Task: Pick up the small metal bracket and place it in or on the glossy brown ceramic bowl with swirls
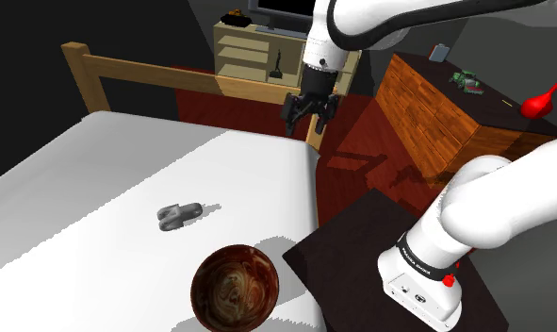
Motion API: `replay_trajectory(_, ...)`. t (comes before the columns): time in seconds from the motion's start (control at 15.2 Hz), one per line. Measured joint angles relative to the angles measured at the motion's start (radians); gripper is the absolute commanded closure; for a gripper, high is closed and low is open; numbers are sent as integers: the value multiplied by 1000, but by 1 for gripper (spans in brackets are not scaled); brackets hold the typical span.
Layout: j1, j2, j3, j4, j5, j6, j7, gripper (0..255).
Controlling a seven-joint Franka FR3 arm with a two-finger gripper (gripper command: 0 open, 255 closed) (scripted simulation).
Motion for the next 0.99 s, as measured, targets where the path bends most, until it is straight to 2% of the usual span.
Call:
replay_trajectory(0.46,39,205,114,56,11,165,120,0)
replay_trajectory(0.73,53,353,170,117,-22,257,198,0)
replay_trajectory(0.99,74,508,210,212,-84,316,290,0)
